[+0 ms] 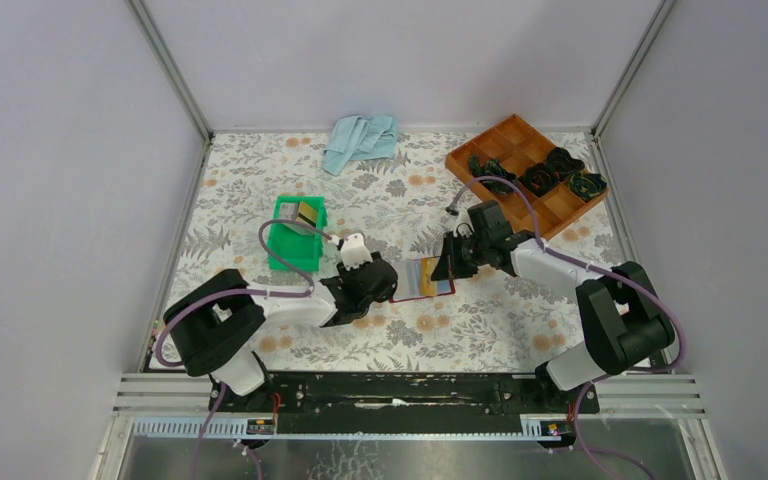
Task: Put the credit cards into the card holder
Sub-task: Insert the credit card into the card holder.
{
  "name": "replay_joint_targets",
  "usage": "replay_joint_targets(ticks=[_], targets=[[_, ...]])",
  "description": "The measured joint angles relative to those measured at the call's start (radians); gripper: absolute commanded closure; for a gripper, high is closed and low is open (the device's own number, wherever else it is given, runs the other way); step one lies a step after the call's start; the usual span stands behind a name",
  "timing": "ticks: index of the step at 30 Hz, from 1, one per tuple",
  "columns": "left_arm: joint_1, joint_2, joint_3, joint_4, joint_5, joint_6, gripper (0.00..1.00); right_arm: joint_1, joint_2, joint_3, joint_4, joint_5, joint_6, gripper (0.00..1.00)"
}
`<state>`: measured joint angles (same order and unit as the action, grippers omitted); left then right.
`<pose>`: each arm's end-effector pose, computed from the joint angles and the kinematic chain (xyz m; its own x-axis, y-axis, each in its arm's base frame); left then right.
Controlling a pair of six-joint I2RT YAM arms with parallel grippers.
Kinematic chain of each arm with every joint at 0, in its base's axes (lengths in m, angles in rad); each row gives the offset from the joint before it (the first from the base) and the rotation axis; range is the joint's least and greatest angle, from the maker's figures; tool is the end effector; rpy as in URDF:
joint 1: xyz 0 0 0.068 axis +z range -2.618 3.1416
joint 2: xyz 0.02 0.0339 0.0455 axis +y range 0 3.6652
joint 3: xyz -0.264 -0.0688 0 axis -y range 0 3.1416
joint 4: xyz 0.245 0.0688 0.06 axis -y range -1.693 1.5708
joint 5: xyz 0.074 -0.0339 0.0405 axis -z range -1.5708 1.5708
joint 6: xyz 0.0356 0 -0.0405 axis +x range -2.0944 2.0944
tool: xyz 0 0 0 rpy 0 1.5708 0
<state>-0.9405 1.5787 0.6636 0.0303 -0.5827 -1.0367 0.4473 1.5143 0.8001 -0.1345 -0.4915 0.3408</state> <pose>0.1836 -0.2185 0.1396 -0.6359 -0.3477 -0.6890 -0.1537 0.9319 -0.3285 0.2625 0.1446 0.1829 -0.8591 -0.0853 -0.5046 -0.3983 0.7305 0.5547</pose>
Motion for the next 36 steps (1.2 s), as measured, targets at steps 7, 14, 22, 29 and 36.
replay_joint_targets(ticks=[7,14,22,29,36], targets=[[0.006,0.000,-0.005,0.002,0.005,0.000,0.41,-0.005,0.012,-0.002,0.018,-0.006,0.000,1.00],[0.008,0.000,-0.005,0.006,0.019,0.000,0.41,-0.006,0.027,-0.003,0.036,-0.027,0.001,1.00],[0.015,0.021,0.000,0.038,0.022,0.001,0.41,-0.009,0.043,-0.013,0.068,-0.052,0.015,1.00],[0.019,0.033,0.014,0.036,0.021,0.002,0.44,-0.027,0.047,-0.038,0.102,-0.080,0.045,1.00],[0.026,0.032,0.014,0.021,0.025,0.013,0.57,-0.058,0.072,-0.068,0.163,-0.135,0.100,1.00]])
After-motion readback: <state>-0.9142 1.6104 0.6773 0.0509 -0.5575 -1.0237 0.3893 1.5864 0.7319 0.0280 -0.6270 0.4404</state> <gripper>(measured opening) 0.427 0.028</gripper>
